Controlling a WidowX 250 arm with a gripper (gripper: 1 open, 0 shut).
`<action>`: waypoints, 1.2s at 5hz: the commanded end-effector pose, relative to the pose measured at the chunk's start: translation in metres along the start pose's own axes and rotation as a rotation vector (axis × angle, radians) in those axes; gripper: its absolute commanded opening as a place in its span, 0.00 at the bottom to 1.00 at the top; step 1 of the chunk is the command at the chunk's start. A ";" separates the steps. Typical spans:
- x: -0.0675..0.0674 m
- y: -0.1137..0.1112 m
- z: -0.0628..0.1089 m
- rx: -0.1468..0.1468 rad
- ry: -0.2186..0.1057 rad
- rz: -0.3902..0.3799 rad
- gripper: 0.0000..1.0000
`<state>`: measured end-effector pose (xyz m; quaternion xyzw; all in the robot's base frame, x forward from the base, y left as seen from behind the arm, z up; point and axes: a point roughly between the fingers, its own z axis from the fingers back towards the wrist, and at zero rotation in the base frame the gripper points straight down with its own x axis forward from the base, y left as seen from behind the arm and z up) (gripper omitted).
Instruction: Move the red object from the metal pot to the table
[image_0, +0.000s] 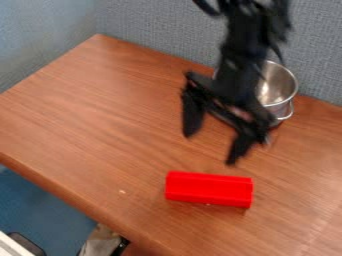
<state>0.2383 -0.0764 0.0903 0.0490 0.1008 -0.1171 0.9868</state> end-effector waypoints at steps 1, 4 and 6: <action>-0.004 -0.020 -0.006 0.040 -0.063 -0.124 1.00; -0.017 -0.019 -0.056 0.111 -0.088 -0.384 1.00; -0.019 -0.013 -0.044 0.125 -0.171 -0.461 1.00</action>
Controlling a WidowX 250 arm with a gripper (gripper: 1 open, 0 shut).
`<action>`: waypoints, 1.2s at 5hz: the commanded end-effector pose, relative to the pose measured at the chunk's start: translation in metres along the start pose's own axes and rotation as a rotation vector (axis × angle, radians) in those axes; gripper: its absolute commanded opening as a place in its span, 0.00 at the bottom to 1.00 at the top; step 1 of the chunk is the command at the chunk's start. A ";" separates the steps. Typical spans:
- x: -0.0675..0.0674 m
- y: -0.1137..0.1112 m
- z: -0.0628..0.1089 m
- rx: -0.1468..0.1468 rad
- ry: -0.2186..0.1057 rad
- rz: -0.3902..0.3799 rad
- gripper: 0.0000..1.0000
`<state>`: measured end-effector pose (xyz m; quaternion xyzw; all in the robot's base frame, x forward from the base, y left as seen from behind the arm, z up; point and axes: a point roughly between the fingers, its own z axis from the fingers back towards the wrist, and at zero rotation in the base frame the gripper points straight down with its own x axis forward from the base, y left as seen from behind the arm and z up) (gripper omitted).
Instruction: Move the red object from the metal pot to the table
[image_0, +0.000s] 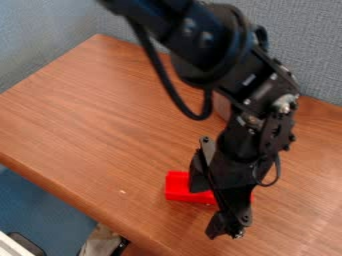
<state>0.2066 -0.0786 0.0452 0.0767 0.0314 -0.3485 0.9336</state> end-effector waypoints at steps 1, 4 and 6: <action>-0.008 0.000 0.022 -0.003 -0.108 -0.026 1.00; 0.000 0.004 0.004 -0.063 -0.142 -0.086 1.00; 0.003 0.021 -0.011 -0.104 -0.140 -0.107 1.00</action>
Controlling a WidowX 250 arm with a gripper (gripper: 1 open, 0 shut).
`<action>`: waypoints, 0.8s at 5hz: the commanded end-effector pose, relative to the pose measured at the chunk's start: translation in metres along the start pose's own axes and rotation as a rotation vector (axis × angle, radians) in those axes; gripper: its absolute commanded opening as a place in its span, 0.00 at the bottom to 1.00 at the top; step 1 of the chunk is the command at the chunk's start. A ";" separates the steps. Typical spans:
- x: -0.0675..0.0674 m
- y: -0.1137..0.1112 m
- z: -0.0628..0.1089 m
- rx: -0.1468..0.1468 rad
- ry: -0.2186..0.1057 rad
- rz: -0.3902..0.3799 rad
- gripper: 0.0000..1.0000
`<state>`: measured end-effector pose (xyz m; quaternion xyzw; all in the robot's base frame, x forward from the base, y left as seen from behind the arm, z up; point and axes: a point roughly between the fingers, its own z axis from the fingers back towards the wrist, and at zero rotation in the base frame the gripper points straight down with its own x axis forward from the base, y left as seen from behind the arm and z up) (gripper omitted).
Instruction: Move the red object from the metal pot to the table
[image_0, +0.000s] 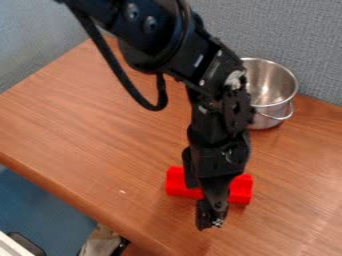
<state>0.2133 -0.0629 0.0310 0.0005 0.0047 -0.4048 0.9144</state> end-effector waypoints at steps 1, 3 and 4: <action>0.008 0.005 0.002 0.037 -0.026 -0.021 1.00; 0.007 0.008 0.003 0.077 -0.002 -0.091 1.00; 0.007 0.013 0.007 0.099 0.021 -0.130 1.00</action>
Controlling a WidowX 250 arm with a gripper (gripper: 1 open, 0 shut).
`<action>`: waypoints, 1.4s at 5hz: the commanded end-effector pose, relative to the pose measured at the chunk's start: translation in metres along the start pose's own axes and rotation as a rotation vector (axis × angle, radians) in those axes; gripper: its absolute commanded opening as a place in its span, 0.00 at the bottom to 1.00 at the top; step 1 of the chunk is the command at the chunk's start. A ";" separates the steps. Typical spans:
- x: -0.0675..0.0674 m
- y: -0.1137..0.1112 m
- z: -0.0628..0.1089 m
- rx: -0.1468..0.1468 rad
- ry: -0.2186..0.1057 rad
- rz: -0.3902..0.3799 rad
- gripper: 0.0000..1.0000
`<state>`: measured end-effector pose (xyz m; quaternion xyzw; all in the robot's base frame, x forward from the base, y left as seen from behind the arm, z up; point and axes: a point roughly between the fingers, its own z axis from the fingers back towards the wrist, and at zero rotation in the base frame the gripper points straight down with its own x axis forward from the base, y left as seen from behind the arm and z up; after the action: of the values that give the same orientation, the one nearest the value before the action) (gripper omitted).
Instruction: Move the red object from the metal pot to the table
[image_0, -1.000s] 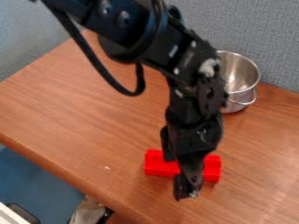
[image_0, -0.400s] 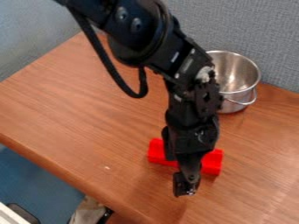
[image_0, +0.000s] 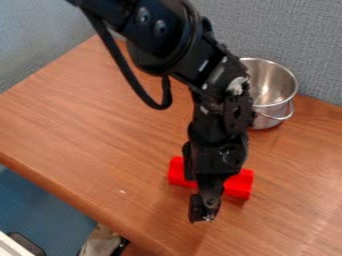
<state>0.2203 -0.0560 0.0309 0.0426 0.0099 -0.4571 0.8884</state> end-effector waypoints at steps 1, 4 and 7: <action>0.006 0.008 0.008 0.053 -0.008 -0.055 1.00; 0.002 -0.004 0.016 0.100 0.005 0.071 1.00; 0.010 0.017 -0.007 0.039 -0.088 0.014 1.00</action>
<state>0.2359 -0.0554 0.0222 0.0379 -0.0293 -0.4571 0.8881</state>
